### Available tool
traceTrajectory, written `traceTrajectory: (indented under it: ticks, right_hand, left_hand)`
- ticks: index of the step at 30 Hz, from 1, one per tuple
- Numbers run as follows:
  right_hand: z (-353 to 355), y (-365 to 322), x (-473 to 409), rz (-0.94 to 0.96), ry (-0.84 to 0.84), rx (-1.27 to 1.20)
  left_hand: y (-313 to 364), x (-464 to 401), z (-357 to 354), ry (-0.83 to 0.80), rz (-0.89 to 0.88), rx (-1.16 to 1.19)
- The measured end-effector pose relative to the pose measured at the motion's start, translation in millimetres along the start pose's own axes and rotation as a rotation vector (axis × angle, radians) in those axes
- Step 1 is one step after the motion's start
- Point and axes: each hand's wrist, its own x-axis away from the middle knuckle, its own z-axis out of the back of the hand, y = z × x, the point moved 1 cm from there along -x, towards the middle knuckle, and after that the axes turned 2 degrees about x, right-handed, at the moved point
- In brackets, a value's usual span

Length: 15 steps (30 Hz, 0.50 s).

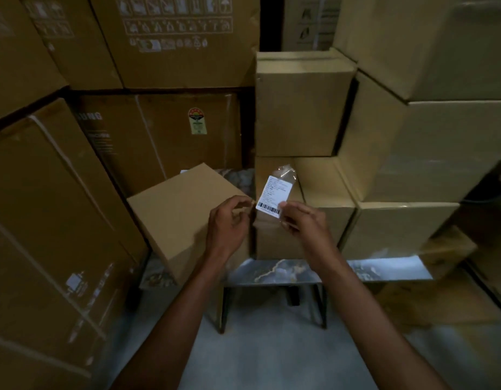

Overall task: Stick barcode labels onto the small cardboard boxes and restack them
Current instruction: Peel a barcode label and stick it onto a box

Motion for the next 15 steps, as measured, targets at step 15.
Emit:
traceTrajectory:
  ticks: [15]
  right_hand:
    - [203.2, -62.5, 92.2, 0.059, 0.117, -0.046]
  left_hand:
    - [133.4, 78.5, -162.0, -0.123, -0.098, 0.032]
